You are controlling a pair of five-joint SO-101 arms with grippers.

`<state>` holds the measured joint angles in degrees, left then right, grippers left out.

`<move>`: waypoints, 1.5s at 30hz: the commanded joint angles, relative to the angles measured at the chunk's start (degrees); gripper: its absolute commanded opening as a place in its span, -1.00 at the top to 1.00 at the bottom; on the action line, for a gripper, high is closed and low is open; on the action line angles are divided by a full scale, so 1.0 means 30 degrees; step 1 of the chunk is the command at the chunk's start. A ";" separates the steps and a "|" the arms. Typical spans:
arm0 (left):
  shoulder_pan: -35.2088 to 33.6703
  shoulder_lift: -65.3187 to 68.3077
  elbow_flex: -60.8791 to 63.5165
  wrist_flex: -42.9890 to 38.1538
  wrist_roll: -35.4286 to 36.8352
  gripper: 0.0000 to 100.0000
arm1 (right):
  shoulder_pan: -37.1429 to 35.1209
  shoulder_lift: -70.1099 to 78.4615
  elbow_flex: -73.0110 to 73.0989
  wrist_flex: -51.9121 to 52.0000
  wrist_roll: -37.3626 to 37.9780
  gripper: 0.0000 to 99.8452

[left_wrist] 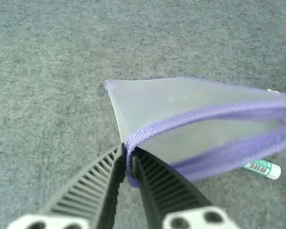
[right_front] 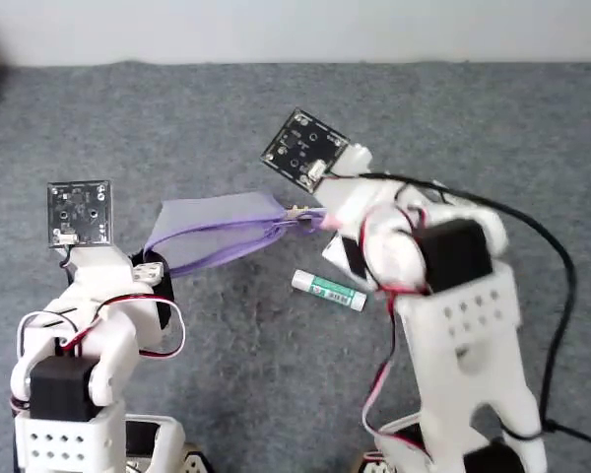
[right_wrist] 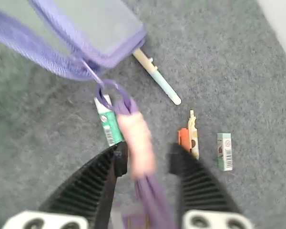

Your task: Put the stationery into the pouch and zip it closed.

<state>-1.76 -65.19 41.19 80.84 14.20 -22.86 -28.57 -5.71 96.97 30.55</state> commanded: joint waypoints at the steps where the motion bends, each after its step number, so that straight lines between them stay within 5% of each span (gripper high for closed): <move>1: -0.0147 -0.0147 -0.0777 0.0029 -0.0059 0.98 | -0.0337 -0.1626 -0.0908 0.0542 -0.1963 0.55; 9: -0.0147 -0.0176 -0.0777 0.0029 -0.0059 0.98 | 0.0923 -0.1714 -0.0762 0.1890 -0.2872 0.55; 28: -0.0147 -0.0176 -0.0777 0.0029 -0.0059 0.98 | 0.7575 1.1678 -0.3370 0.1363 -0.2842 0.55; 34: -0.0147 -0.0088 -0.0777 0.0029 -0.0059 0.98 | 0.7927 1.3553 -0.4337 -0.0308 0.2608 0.55; 45: -0.0147 -0.0059 -0.0777 0.0029 -0.0088 0.98 | 0.8542 1.7304 -0.4366 -0.4117 0.5158 0.55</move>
<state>-1.93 -65.19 41.19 80.84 14.20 0.97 22.59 -16.09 87.56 44.18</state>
